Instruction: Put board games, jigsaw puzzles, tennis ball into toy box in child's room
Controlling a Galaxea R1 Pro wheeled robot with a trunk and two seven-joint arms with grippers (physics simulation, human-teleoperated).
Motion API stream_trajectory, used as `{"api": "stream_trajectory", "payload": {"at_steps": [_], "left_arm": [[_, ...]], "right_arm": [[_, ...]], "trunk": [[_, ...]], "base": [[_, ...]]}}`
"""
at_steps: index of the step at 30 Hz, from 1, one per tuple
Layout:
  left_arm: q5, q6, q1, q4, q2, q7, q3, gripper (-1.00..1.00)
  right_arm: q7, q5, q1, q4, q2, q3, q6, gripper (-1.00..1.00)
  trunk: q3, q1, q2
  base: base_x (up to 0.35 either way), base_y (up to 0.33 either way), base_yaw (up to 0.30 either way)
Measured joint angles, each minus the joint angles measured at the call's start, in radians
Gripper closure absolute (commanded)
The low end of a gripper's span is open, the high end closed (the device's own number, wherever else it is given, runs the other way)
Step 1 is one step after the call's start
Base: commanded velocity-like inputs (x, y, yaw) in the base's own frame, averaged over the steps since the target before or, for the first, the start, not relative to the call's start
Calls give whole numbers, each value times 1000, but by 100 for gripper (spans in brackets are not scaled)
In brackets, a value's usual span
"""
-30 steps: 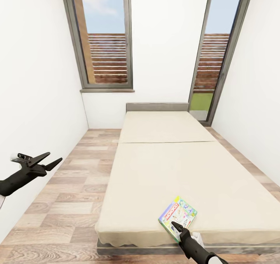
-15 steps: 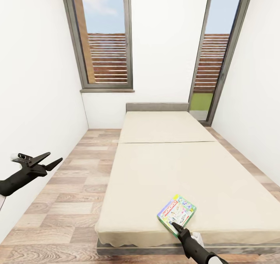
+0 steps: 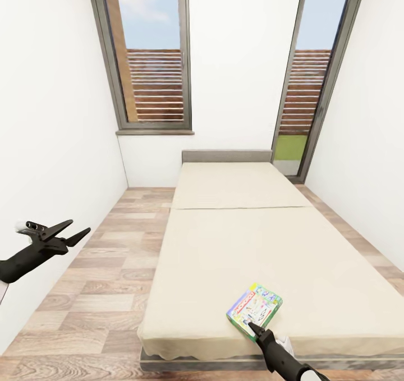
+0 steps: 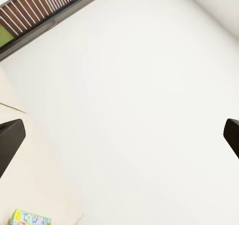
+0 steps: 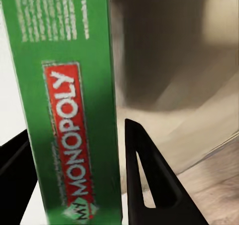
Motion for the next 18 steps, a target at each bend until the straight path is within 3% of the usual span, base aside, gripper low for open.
{"api": "stream_trajectory", "payload": {"at_steps": [13,18], "left_arm": [[0,-1,0,0,0,0,0,-100],[-1,-1,0,0,0,0,0,-100]], "right_arm": [[34,0,1,-10,-1,1,2,100],[58,-7,3,-122,-2,7,7,100]], "trunk": [[41,-50,91],[57,-69,126]], "base": [[0,0,0],[0,0,0]]}}
